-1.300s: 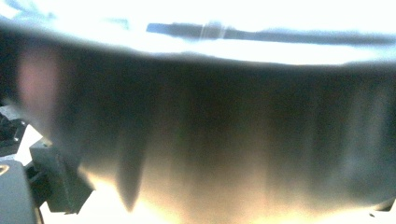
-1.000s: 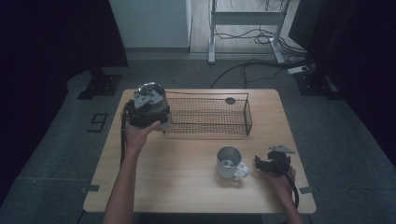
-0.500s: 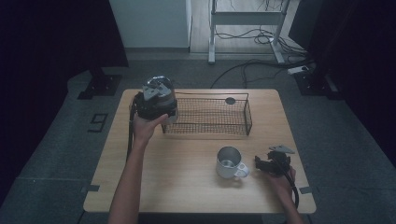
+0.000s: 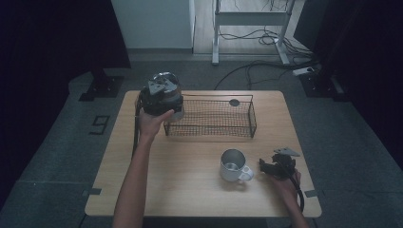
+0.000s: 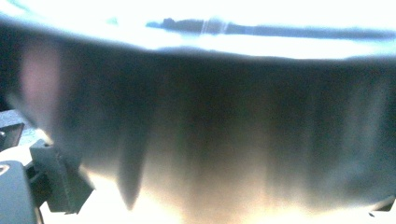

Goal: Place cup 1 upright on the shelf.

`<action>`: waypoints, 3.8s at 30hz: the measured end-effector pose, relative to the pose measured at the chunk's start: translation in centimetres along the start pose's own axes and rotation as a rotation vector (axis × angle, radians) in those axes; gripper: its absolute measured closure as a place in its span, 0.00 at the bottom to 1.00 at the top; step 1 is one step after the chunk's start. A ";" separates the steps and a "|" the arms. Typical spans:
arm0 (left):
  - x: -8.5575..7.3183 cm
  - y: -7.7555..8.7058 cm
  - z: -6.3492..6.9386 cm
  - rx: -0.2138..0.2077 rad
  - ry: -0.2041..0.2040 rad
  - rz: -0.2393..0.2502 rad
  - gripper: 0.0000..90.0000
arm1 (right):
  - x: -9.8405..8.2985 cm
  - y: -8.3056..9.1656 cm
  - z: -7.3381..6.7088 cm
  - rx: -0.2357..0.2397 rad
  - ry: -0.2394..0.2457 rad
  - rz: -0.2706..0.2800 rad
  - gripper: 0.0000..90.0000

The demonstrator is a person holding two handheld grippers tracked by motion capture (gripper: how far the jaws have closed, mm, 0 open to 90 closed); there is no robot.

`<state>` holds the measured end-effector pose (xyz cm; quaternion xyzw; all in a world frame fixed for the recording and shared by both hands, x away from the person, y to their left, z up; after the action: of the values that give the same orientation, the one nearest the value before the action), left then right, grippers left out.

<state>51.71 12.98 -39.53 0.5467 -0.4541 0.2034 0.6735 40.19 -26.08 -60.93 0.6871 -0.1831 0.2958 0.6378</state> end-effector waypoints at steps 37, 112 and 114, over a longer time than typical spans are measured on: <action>1.1 -4.6 1.2 -0.012 -0.006 -0.048 0.05 | 0.0 0.0 0.0 0.003 0.002 -0.002 0.15; -4.2 -13.8 2.0 0.023 0.058 -0.213 0.05 | -0.1 0.1 0.0 0.009 0.009 0.000 0.15; -4.3 -14.0 1.9 0.028 0.059 -0.217 0.05 | -0.1 0.1 0.0 0.009 0.009 0.000 0.15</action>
<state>59.55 7.70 -50.85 0.5958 -0.3694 0.1514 0.6969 40.08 -26.07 -60.93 0.6886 -0.1789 0.2994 0.6358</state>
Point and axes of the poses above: each handheld gripper's, and its own axes: y roughly backward along the jaws, x roughly out of its top, z roughly to its right, the point moved 8 cm from there along -y, roughly forward along the jaws, and after that the axes turned 8 degrees about -z, right-handed, at the moved point
